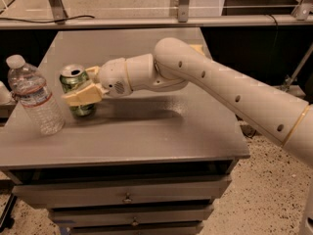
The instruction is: Move green can near water bottle
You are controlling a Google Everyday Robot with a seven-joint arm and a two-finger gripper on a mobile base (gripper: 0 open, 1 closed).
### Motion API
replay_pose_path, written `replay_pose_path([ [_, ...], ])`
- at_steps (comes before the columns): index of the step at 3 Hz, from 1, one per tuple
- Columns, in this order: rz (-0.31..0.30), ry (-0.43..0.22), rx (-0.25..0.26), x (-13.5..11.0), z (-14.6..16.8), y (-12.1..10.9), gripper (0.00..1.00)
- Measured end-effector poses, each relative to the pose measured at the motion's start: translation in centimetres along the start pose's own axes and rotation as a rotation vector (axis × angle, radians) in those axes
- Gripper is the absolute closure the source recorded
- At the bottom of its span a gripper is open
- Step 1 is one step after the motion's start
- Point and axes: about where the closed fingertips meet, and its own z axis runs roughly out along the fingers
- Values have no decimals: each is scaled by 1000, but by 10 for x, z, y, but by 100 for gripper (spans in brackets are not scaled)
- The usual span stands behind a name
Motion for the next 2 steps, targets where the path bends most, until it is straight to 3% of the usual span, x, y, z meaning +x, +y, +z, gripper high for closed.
replay_pose_path([
  [1,-25,21,-39,12,1,6,100],
  [2,-31,25,-47,12,1,6,84],
])
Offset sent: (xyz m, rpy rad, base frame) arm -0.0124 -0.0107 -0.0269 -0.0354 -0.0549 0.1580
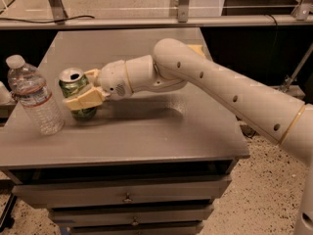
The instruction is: Move green can near water bottle
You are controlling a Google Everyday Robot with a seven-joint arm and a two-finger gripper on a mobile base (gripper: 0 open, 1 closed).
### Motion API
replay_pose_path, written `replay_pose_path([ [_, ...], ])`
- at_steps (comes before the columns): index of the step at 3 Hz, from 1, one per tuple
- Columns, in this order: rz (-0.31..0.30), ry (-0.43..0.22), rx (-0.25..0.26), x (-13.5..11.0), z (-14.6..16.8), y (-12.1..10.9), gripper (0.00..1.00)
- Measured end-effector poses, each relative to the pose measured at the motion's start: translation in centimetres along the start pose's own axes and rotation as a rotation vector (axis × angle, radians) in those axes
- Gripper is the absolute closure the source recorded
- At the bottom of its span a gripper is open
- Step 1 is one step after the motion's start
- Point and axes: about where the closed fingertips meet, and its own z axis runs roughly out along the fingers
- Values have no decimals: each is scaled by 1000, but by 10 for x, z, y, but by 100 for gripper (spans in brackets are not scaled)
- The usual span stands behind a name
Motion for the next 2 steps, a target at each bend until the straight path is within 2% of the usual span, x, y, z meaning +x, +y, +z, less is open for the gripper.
replay_pose_path([
  [1,0,0,0,-1,0,0,60],
  [2,-9,3,-25,2,0,2,37],
])
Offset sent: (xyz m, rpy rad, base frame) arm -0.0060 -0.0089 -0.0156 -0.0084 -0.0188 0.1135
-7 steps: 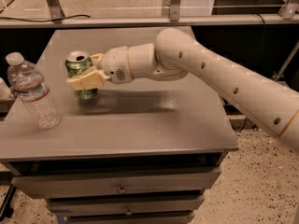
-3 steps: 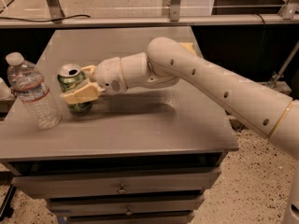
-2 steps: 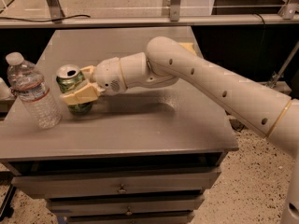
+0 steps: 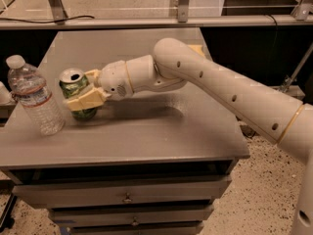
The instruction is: Move green can near water bottle
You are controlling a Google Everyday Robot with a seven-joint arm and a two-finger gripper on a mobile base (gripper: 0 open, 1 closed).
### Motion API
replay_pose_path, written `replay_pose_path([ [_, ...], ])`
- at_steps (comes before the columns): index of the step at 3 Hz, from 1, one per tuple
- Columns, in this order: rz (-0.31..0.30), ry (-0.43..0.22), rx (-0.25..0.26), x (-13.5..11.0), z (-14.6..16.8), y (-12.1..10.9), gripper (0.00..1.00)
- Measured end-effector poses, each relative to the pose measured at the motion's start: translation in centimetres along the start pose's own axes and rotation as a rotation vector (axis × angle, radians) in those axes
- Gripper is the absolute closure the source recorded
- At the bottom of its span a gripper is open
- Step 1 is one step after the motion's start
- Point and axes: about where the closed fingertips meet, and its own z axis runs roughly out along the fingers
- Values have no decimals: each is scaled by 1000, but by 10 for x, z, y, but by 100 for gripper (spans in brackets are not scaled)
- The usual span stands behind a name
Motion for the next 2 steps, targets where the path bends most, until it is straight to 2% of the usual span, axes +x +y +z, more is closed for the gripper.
replay_pose_path([
  [1,0,0,0,-3,-1,0,14],
  [2,0,0,0,-2,0,0,0],
])
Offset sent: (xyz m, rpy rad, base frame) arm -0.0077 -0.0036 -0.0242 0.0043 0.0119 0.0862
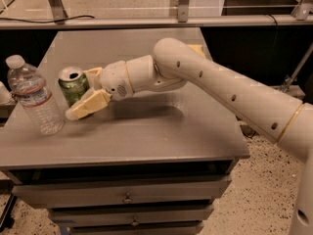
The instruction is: Move green can near water bottle
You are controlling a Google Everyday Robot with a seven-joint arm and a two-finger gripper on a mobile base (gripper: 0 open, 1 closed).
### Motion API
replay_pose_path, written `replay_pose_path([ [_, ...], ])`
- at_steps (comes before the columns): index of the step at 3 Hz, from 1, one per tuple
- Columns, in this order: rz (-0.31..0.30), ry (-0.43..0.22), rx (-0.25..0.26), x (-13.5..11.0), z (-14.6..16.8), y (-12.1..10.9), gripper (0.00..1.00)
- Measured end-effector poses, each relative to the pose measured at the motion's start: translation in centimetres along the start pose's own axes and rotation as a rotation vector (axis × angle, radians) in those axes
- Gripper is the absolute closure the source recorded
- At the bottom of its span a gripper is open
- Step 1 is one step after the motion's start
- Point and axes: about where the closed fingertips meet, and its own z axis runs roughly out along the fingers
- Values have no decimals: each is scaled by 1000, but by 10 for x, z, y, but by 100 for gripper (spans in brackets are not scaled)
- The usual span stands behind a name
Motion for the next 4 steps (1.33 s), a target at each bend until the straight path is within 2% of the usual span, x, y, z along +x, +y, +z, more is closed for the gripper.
replay_pose_path([
  [1,-2,0,-38,10,4,4,0],
  [2,-5,7,-55,15,2,7,0],
  [3,-60,29,15,-1,-27,6,0],
  [4,-166,71,136,-47,-85,8,0],
])
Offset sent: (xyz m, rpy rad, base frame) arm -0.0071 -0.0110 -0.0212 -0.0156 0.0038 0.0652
